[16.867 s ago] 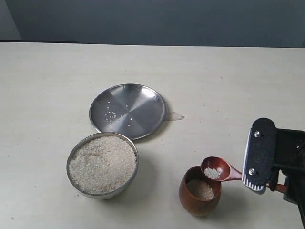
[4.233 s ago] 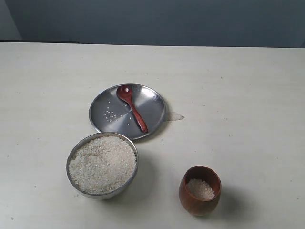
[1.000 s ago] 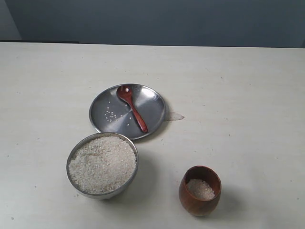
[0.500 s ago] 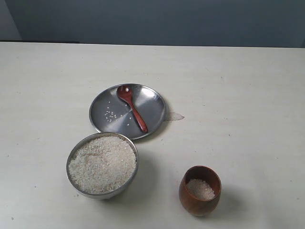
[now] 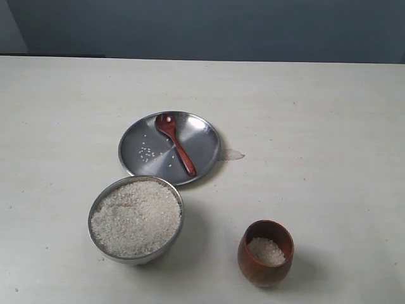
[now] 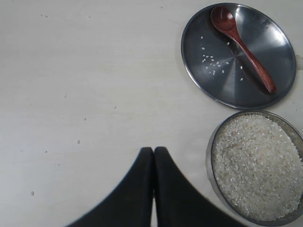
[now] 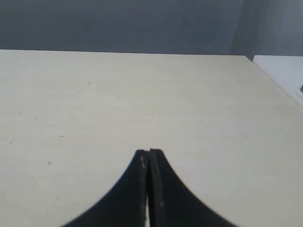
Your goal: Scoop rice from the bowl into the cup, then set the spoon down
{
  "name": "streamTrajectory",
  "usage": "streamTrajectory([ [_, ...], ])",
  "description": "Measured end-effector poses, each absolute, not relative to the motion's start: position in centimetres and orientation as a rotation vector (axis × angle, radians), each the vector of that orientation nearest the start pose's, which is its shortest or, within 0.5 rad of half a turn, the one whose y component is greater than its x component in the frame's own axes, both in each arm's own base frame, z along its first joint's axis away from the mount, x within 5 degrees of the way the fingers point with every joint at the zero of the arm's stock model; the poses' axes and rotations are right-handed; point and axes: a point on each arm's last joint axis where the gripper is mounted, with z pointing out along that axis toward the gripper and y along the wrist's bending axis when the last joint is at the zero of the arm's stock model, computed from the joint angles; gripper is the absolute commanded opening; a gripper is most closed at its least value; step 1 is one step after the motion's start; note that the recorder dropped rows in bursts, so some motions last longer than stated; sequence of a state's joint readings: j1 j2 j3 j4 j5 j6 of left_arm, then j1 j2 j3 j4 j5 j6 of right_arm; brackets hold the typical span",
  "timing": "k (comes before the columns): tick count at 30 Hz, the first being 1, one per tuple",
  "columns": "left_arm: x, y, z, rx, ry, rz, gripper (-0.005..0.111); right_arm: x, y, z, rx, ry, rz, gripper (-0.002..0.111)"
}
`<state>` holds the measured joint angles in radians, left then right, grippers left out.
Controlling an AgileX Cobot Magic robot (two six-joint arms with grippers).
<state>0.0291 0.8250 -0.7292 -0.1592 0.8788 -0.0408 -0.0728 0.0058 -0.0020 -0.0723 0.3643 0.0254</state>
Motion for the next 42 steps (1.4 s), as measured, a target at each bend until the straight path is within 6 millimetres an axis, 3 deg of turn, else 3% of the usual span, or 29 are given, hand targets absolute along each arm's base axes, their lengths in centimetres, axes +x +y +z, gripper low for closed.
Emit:
streamTrajectory([
  [42, 14.41, -0.69, 30.77, -0.156, 2.442, -0.2, 0.0, 5.3, -0.52, 18.08, 0.066, 1.851, -0.074, -0.001],
])
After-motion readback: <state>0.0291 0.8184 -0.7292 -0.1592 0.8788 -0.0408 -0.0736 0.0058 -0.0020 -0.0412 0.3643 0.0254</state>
